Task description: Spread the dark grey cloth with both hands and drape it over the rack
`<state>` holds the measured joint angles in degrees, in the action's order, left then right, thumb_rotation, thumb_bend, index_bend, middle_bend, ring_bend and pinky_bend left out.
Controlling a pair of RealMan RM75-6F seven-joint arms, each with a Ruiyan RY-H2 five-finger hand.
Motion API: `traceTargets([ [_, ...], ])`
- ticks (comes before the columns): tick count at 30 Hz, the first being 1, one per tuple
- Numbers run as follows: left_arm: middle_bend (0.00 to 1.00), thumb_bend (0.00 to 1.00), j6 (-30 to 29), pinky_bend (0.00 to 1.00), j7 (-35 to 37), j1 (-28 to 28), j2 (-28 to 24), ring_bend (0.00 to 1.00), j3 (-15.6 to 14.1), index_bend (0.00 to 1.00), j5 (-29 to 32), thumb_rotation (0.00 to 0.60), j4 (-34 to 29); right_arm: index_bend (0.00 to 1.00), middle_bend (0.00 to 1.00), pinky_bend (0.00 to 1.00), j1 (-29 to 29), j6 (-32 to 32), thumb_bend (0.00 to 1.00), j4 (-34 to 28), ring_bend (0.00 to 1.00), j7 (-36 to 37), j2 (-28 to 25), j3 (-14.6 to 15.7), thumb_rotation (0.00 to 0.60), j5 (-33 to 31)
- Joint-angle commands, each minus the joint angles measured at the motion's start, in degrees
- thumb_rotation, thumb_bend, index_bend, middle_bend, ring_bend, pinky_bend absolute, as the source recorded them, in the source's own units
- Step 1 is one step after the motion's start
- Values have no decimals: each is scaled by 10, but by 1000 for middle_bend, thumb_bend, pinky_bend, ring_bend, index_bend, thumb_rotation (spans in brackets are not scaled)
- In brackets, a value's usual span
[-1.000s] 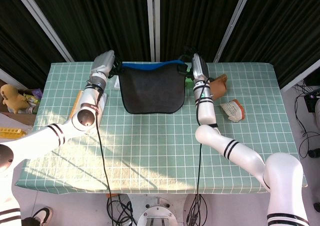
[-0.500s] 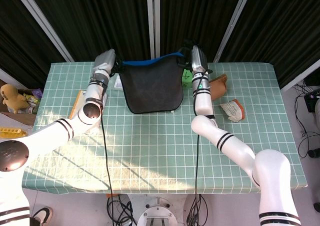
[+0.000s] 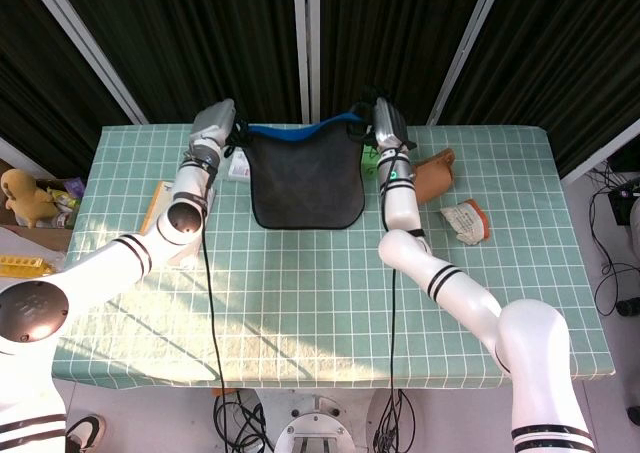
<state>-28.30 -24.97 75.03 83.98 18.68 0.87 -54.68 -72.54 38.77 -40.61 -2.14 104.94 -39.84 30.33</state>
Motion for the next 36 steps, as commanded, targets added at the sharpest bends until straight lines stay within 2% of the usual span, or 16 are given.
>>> traceTargets([
  [1, 85, 169, -2, 332, 27, -7, -4, 271, 6, 0, -35, 598, -2, 0, 0, 0, 3, -27, 76, -10, 0, -9, -16, 0, 600, -18],
  [4, 0, 68, -27, 217, 56, -14, 4, 163, 20, 0, -70, 575, 1, 0, 0, 0, 3, -39, 2, -23, 0, -26, -34, 0, 600, -42],
  [7, 0, 62, -46, 177, 79, -21, 5, 121, 31, 0, -102, 565, -3, 0, 0, 0, 7, -36, 0, -44, 0, -36, -49, 3, 600, -54],
  [12, 0, 48, -66, 162, 97, -30, -2, 103, 40, 0, -125, 533, -17, 0, 0, 0, 20, -27, 0, -92, 0, -35, -76, 4, 600, -70],
  [14, 0, 30, -83, 161, 102, -35, -5, 93, 44, 0, -133, 498, -25, 0, 0, 0, 30, -17, 0, -120, 0, -30, -90, 7, 600, -62],
  [17, 0, 9, -100, 159, 110, -47, -20, 77, 48, 0, -147, 387, -53, 0, 0, 0, 54, 0, 5, -170, 0, -16, -115, 10, 600, -39],
  [19, 0, 0, -119, 158, 130, -68, -44, 63, 55, 0, -176, 194, -100, 0, 0, 0, 83, 19, 19, -225, 0, -6, -143, 21, 600, -3],
  [20, 0, 0, -128, 158, 140, -82, -59, 57, 57, 0, -197, 136, -130, 0, 0, 0, 99, 30, 23, -254, 0, -3, -158, 28, 600, 19],
  [21, 0, 2, -148, 158, 156, -105, -82, 50, 58, 0, -234, 89, -176, 0, 0, 0, 125, 47, 31, -297, 0, 1, -181, 40, 600, 52],
  [23, 0, 8, -197, 158, 181, -151, -117, 44, 52, 0, -306, 45, -254, 0, 0, 0, 170, 84, 42, -369, 0, 1, -221, 63, 600, 109],
  [26, 0, 11, -304, 159, 211, -245, -173, 43, 15, 0, -451, 35, -373, 0, 0, 0, 260, 159, 60, -498, 0, -15, -301, 120, 600, 212],
  [27, 2, 10, -348, 158, 218, -283, -192, 43, -9, 0, -505, 37, -408, 0, 0, 0, 298, 188, 64, -547, 0, -25, -335, 148, 600, 250],
  [30, 17, 5, -450, 158, 227, -375, -222, 44, -73, 0, -614, 40, -463, 0, 0, 0, 388, 266, 67, -648, 0, -54, -408, 216, 600, 328],
  [33, 45, 4, -540, 155, 215, -458, -222, 48, -135, 0, -681, 40, -476, 0, 0, 0, 474, 360, 67, -696, 0, -75, -438, 285, 600, 407],
  [36, 53, 3, -607, 154, 208, -528, -202, 52, -184, 8, -720, 41, -467, 0, 0, 0, 549, 434, 68, -688, 0, -78, -432, 348, 600, 461],
])
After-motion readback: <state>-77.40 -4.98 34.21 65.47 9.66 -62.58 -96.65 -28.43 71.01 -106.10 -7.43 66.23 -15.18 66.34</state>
